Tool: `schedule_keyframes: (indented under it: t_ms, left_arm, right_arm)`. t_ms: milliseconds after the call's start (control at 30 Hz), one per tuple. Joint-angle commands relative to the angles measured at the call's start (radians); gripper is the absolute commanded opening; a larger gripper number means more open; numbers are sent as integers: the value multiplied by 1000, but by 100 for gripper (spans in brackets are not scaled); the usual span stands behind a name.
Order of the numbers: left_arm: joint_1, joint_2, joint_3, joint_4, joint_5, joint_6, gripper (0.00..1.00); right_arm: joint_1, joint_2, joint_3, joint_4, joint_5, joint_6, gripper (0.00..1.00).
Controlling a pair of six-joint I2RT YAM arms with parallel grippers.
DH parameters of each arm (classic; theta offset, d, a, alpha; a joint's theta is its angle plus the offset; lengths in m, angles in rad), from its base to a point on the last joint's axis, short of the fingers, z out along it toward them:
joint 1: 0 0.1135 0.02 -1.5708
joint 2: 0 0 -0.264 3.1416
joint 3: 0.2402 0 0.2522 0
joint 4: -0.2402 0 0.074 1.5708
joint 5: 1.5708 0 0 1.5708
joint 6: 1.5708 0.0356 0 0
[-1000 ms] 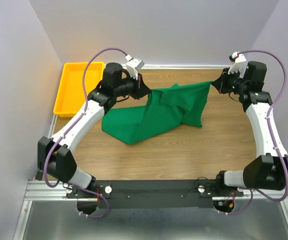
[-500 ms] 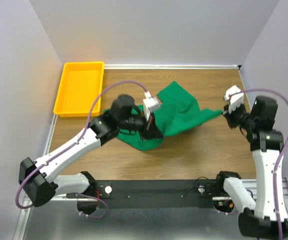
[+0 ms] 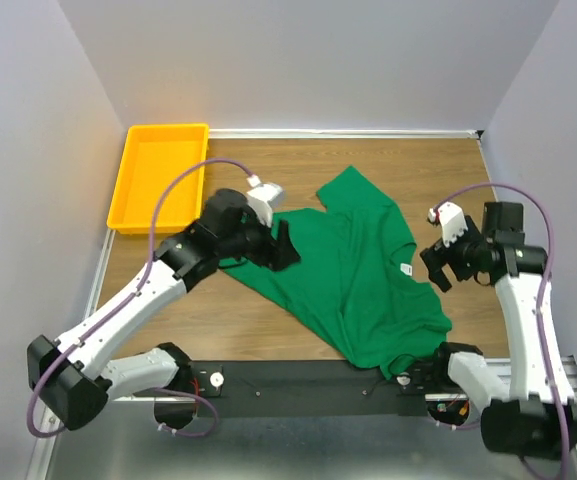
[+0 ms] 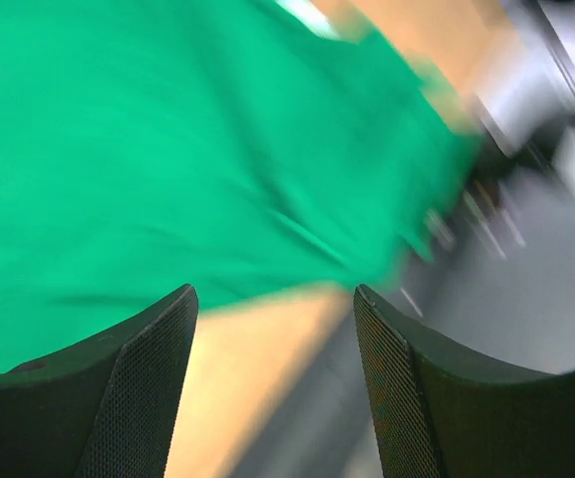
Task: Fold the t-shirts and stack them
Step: Flatten the tshirt out
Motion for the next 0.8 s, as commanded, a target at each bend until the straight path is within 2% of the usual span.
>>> schedule_keyframes:
  t_ms: [0, 33, 67, 133, 167, 267, 367, 433, 500, 600, 700, 733, 767]
  left_arm:
    - [218, 11, -67, 95, -187, -1, 72]
    - [250, 62, -87, 130, -197, -15, 72]
    - [281, 94, -87, 161, -192, -22, 72]
    - [341, 169, -57, 218, -200, -30, 72]
    - [349, 239, -3, 227, -227, -32, 71]
    - [363, 342, 107, 224, -302, -21, 69]
    - [373, 403, 169, 194, -381, -18, 69]
    - [381, 403, 164, 189, -413, -16, 68]
    - [387, 369, 134, 201, -439, -38, 68]
    - [390, 292, 76, 235, -453, -68, 68]
    - [398, 242, 31, 252, -448, -75, 68]
    - [400, 237, 23, 253, -447, -75, 68]
    - [400, 232, 17, 247, -445, -75, 68]
  right_arm:
    - [-7, 219, -4, 179, -174, 169, 100]
    - [-5, 379, 16, 212, -228, 250, 100]
    - [-5, 461, 100, 248, -330, 290, 97]
    - [-5, 630, 206, 282, -397, 380, 89]
    - [-1, 766, 307, 307, -444, 455, 82]
    - [30, 992, 514, 341, -413, 539, 76]
    - [91, 1115, 642, 370, -269, 588, 78]
    - [93, 1222, 752, 369, -180, 625, 78]
    - [93, 1269, 795, 373, -106, 648, 79]
    - [93, 1313, 811, 393, -54, 658, 79]
    - [93, 1336, 791, 401, -69, 657, 77]
    - [95, 1342, 786, 402, -78, 657, 76]
    - [95, 1361, 782, 401, -110, 658, 71]
